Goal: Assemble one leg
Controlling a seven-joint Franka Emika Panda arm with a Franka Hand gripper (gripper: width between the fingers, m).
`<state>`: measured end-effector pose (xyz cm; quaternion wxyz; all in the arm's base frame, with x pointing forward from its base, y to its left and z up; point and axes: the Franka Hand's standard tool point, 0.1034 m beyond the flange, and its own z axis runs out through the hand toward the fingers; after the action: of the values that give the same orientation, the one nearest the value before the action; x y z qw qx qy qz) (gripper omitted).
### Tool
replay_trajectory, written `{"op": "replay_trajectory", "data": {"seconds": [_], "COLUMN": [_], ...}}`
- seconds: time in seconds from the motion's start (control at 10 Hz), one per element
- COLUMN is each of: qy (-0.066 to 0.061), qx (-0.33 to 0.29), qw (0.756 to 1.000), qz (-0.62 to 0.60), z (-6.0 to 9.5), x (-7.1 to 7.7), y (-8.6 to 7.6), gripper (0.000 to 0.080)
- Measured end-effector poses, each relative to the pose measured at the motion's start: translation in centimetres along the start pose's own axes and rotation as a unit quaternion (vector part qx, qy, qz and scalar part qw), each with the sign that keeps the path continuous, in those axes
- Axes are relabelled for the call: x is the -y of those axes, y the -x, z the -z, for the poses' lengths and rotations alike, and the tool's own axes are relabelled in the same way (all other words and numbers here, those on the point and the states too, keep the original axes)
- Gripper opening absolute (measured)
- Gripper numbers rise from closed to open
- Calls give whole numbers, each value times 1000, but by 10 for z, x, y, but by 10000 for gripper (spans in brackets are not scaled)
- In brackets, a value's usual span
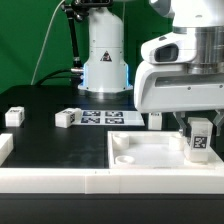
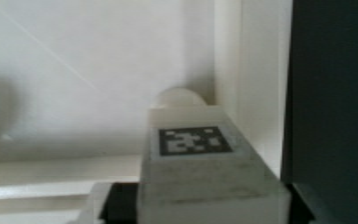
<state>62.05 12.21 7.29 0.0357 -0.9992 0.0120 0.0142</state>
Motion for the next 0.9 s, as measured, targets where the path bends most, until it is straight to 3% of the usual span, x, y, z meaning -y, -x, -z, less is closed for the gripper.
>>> {"op": "replay_trajectory", "data": {"seconds": [0.4, 0.7, 0.9], "qy": [-13, -22, -35], "qx": [-15, -14, -25], "qw": [980, 936, 889], "qz": [-196, -351, -456], "z": [-2, -2, -2], "x": [-3, -4, -6], "y": [-1, -2, -4], "gripper": [292, 292, 292]}}
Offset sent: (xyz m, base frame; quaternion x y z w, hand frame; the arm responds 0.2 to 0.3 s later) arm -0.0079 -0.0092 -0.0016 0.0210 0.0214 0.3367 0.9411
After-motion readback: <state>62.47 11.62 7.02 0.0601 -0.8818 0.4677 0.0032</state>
